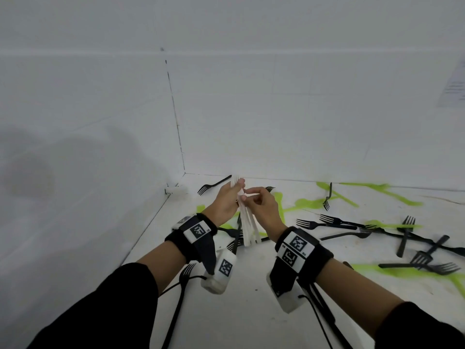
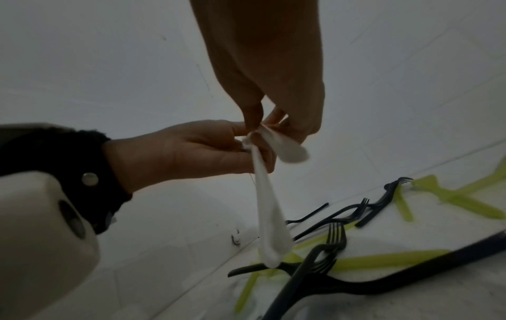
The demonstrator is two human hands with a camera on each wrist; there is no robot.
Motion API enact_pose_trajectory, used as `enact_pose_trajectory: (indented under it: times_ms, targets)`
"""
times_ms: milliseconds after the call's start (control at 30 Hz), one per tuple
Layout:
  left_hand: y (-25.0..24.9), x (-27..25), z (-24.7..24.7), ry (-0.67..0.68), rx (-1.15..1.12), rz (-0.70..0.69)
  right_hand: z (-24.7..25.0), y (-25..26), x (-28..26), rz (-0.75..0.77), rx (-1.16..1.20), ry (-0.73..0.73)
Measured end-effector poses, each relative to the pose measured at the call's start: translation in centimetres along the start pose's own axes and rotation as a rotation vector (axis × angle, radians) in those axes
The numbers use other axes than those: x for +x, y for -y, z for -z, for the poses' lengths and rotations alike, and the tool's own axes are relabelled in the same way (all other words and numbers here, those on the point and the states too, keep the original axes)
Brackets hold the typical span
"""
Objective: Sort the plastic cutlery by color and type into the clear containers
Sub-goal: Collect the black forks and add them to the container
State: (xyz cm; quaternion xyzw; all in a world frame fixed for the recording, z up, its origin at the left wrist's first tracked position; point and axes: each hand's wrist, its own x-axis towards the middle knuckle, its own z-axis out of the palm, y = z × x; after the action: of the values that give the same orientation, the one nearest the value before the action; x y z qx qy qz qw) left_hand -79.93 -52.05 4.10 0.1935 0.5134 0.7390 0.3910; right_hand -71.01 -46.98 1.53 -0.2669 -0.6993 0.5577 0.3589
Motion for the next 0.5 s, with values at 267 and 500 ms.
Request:
enact_pose_trajectory:
  times_ms: [267,500]
  targets:
    - [-1.1,-0.1,1.5,0.05,-0.135,0.015,-0.7,0.2,-2.0,-0.207,0.072,0.392]
    - [-0.5,0.4,0.6,0.192,0.259,-0.022,3.8,-0.7,-1.6,-0.111,-0.138,0.188]
